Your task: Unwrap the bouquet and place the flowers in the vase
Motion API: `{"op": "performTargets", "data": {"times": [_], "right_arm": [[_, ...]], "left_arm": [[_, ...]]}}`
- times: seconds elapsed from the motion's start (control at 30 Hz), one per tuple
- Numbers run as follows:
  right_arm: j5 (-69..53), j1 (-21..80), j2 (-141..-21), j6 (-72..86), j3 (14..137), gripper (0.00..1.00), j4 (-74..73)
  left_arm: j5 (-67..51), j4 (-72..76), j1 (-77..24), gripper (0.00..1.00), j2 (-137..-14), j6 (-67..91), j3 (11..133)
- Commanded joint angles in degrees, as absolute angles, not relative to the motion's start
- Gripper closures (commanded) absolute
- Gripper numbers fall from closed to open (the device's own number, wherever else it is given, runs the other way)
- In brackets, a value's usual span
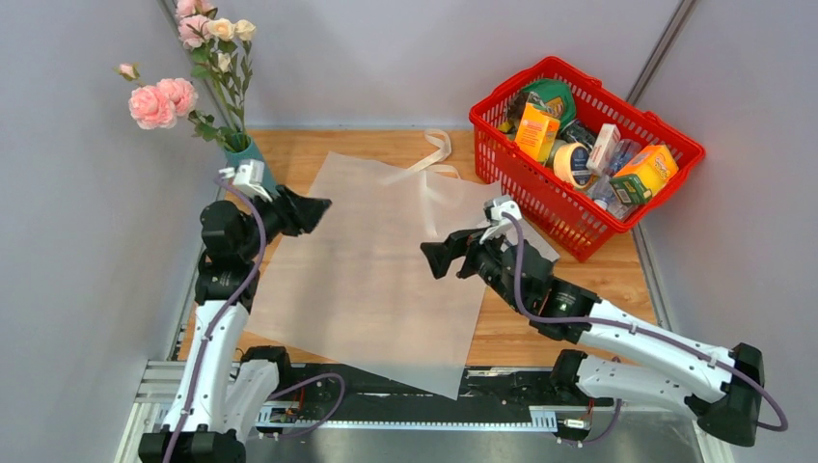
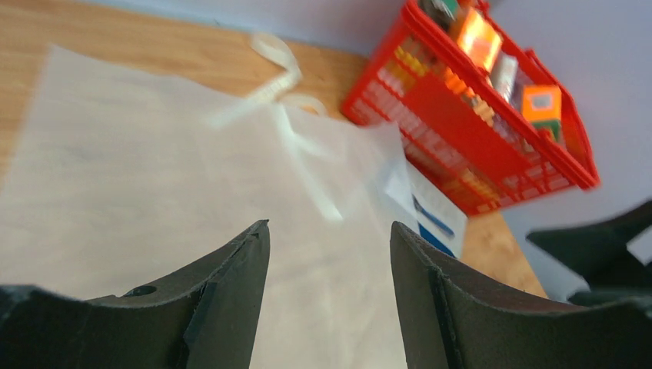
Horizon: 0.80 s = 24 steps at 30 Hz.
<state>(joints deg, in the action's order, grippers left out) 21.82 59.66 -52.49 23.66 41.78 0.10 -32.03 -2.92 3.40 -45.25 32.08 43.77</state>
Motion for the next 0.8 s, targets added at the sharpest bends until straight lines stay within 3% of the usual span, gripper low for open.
{"op": "performTargets", "data": {"times": [0.0,0.23,0.37,0.77], "right_arm": [[26.63,59.85,-47.82,23.82,44.38,0.00,-5.53],[28.48,59.85,-42.10,26.28,41.40,0.00,-7.91],[29.53,59.85,-41.05,28.03,39.99,0.00,-8.87],[30.59,59.85,-40.87,29.97,39.55,0.00,-10.55]], "left_arm": [[-38.06,-0.62,-3.93,0.34,-42.02,32.61,38.86],[-44.81,3.97,-7.38,0.32,-37.71,33.94,32.52],[-40.97,-3.50,-7.29,0.32,-33.32,29.10,33.40],[-40.25,-1.85,-7.38,0.32,-29.97,30.67,32.17]]}}
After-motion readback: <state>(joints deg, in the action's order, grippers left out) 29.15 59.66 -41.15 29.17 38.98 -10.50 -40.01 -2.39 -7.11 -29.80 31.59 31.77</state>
